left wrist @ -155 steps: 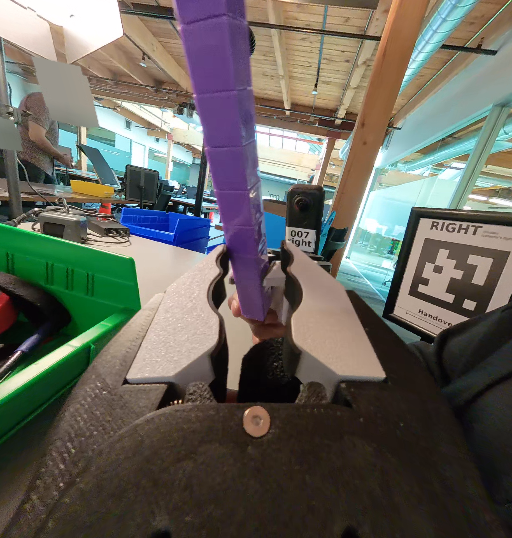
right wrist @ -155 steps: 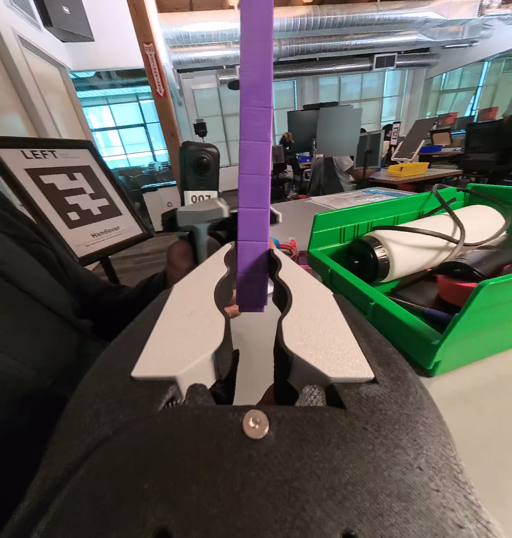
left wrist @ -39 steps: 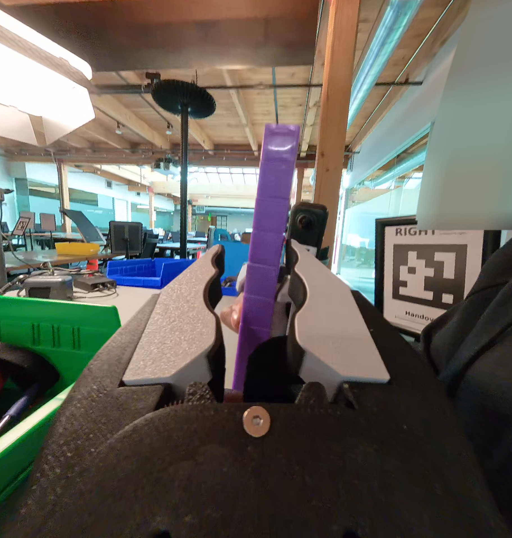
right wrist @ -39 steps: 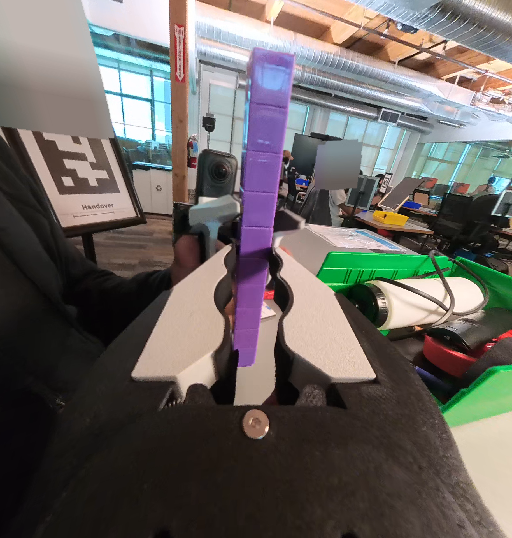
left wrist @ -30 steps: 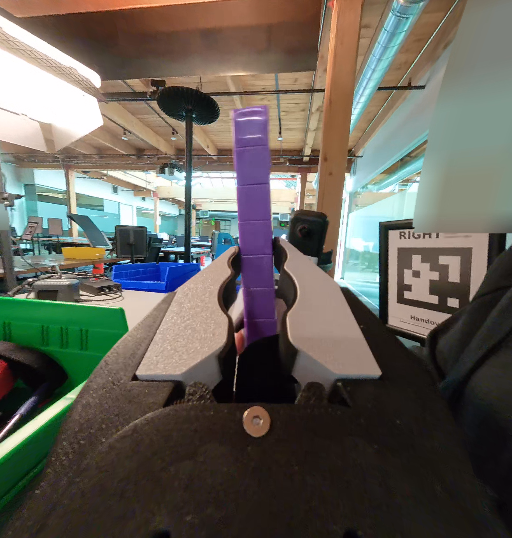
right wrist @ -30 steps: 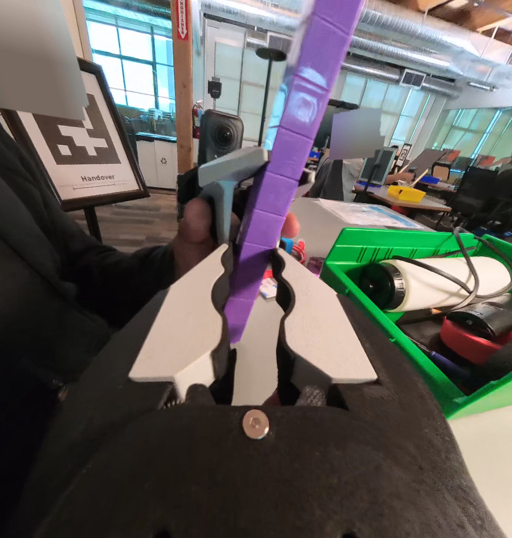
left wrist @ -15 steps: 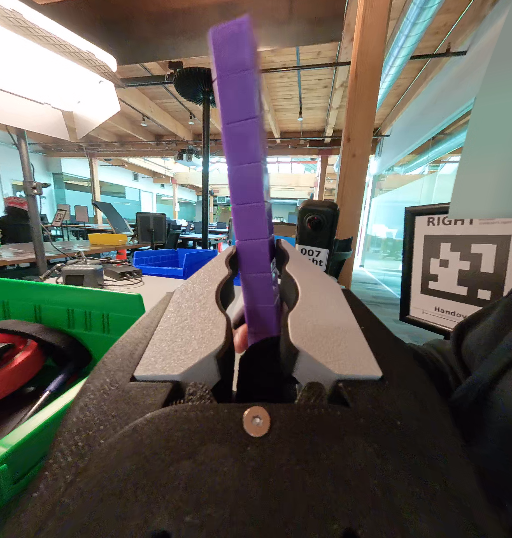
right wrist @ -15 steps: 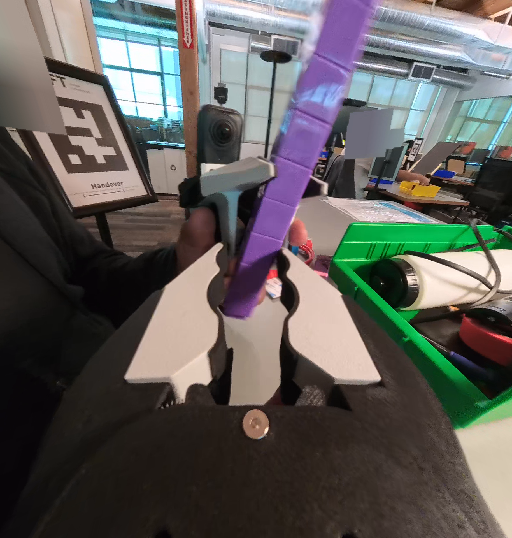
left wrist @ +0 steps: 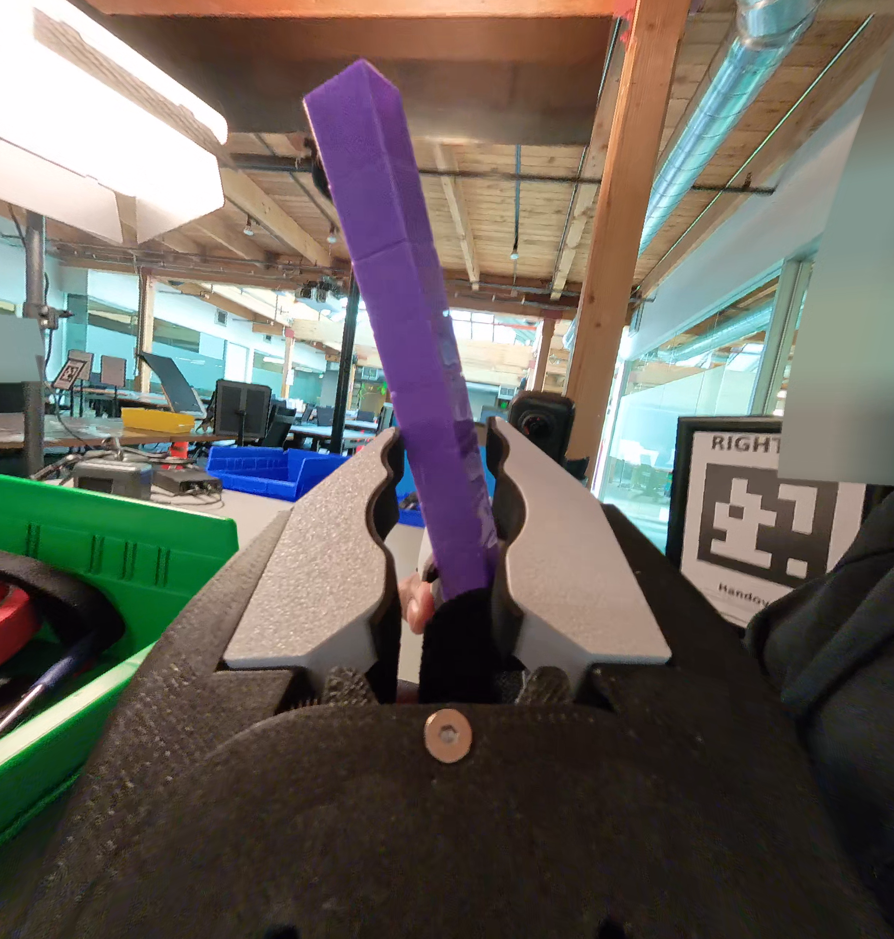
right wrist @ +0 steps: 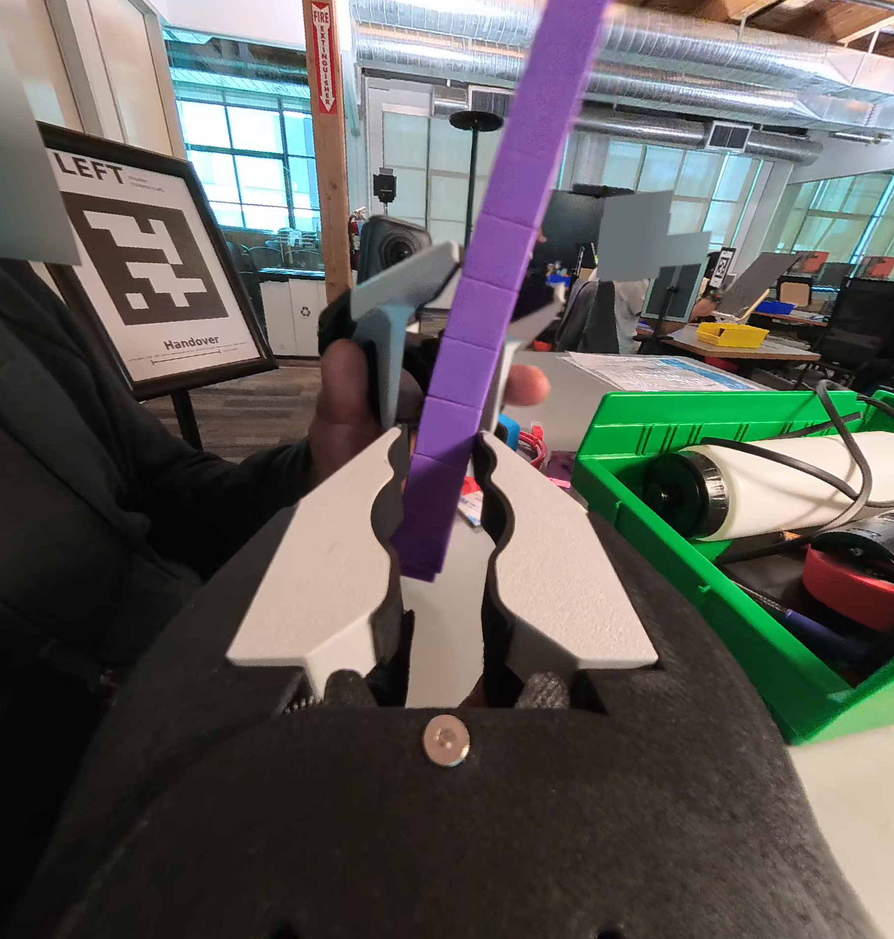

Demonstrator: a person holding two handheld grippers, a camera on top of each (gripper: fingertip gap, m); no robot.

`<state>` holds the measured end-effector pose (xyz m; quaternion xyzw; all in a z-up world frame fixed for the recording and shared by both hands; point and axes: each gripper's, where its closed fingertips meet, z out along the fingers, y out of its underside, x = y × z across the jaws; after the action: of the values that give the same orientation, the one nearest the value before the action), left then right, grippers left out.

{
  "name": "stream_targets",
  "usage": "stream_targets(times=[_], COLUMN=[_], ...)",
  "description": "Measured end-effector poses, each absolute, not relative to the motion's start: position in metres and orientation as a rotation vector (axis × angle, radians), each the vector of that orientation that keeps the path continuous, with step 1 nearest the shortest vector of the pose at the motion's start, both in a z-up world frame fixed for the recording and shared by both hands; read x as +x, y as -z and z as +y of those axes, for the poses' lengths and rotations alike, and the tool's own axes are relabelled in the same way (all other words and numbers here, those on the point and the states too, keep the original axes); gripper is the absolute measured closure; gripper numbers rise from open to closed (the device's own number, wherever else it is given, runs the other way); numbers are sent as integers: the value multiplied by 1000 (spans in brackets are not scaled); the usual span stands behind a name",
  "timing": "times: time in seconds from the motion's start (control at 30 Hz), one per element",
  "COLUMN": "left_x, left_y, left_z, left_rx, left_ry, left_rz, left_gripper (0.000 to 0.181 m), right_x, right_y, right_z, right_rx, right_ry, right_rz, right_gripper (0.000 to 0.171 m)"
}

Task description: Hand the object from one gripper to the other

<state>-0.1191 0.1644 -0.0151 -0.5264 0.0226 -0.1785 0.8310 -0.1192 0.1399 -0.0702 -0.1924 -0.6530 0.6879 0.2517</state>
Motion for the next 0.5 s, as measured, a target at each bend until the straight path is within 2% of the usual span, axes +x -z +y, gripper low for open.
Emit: stream_targets(times=[0.37, 0.4, 0.47, 0.5], left_x=[-116, -117, -120, -120], left_y=[25, 25, 27, 26], left_z=[172, 173, 173, 172], left_rx=[-1182, -1186, -1196, -1196], left_ry=[395, 393, 373, 359], left_rz=[53, 48, 44, 50], left_gripper=[136, 137, 153, 154], right_x=[-123, -123, -121, -122], right_y=[59, 57, 53, 51], right_z=[153, 154, 156, 158], right_rx=[-537, -530, -517, -524], right_ry=[-1869, -1868, -1878, -1876], right_rz=[-1673, -1664, -1629, -1610], right_gripper=[149, 148, 146, 144])
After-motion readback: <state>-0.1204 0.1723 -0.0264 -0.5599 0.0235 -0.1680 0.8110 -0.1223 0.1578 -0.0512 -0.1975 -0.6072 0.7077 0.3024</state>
